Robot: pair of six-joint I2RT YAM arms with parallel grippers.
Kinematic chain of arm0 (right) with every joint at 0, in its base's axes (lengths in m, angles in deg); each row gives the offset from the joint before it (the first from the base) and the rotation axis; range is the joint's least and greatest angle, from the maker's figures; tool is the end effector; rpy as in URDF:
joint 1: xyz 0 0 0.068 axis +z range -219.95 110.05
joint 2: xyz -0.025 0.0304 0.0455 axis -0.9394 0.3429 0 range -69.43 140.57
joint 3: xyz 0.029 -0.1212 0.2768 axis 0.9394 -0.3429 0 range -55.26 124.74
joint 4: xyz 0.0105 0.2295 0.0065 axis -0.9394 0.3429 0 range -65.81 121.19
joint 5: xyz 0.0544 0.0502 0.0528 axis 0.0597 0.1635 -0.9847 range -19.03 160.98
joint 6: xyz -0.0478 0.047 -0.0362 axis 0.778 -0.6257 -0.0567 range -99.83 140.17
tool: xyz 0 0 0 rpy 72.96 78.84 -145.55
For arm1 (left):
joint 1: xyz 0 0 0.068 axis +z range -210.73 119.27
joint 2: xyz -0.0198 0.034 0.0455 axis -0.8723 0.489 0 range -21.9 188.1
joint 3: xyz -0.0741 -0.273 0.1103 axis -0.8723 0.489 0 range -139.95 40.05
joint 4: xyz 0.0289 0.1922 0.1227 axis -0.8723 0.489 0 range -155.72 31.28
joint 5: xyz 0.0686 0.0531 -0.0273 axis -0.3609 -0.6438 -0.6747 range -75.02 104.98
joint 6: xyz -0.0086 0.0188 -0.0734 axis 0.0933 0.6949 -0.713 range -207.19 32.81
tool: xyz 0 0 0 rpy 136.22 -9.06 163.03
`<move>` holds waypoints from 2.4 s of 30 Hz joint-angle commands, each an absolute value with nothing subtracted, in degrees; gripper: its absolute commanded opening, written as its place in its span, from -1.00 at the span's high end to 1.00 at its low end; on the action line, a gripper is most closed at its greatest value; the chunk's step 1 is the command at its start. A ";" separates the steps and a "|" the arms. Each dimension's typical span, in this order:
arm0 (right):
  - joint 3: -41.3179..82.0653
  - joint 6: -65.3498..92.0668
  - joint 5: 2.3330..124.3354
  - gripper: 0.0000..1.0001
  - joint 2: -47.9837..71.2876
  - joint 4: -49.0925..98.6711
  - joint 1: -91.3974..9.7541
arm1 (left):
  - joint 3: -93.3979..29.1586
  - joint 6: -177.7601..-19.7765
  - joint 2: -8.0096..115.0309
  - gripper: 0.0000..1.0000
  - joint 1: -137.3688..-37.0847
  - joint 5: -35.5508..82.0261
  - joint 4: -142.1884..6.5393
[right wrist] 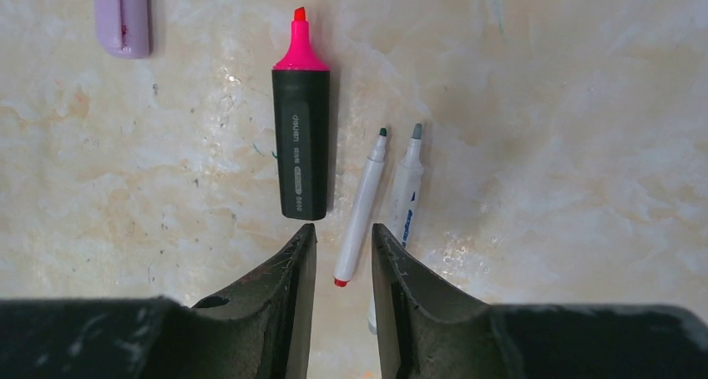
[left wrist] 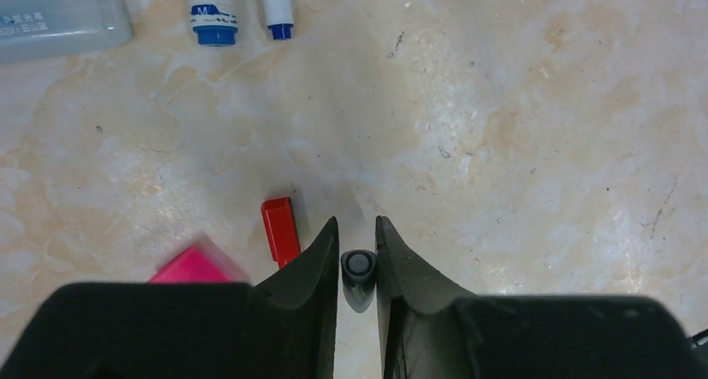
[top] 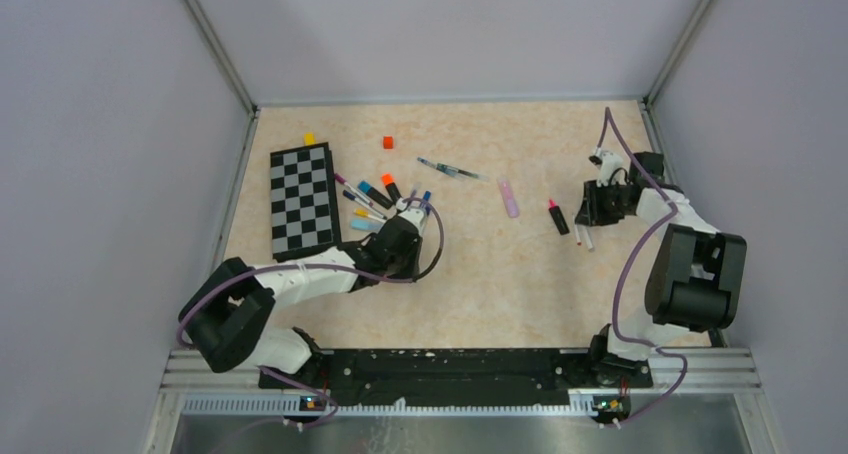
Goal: Open the pen caps
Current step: Place the pen at the center of the board, then pick up the pen from the center of the board.
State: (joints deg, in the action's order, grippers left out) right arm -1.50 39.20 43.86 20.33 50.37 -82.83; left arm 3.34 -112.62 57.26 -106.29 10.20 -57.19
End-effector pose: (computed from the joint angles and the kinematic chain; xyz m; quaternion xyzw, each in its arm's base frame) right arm 0.2854 -0.0350 0.2175 -0.1069 0.9392 0.1545 0.2873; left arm 0.1772 -0.1731 0.1983 0.1509 0.9297 -0.1618 0.2944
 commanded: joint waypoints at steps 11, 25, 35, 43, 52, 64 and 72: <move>0.63 40.55 38.30 0.40 15.58 50.60 -83.31 | -3.31 -111.89 57.86 0.33 -106.60 7.29 -53.81; 0.36 42.97 32.94 0.39 11.68 51.91 -83.31 | -15.60 -97.53 64.00 0.12 -100.03 8.05 -59.37; 0.33 43.68 30.97 0.39 10.73 52.54 -83.31 | -29.03 -91.21 79.23 0.40 -93.70 12.25 -52.93; 0.32 43.66 30.66 0.39 10.73 52.67 -83.31 | -31.52 -90.13 84.22 0.42 -92.90 12.98 -52.23; 0.37 43.70 30.65 0.39 10.72 52.64 -83.31 | -32.75 -90.40 87.16 0.42 -92.85 12.58 -50.33; 0.35 43.73 30.46 0.39 10.29 52.73 -83.31 | -31.39 -91.57 88.71 0.50 -92.83 11.50 -49.44; 0.16 43.53 29.68 0.39 9.94 52.72 -83.31 | -32.09 -91.53 88.11 0.98 -92.85 10.90 -48.93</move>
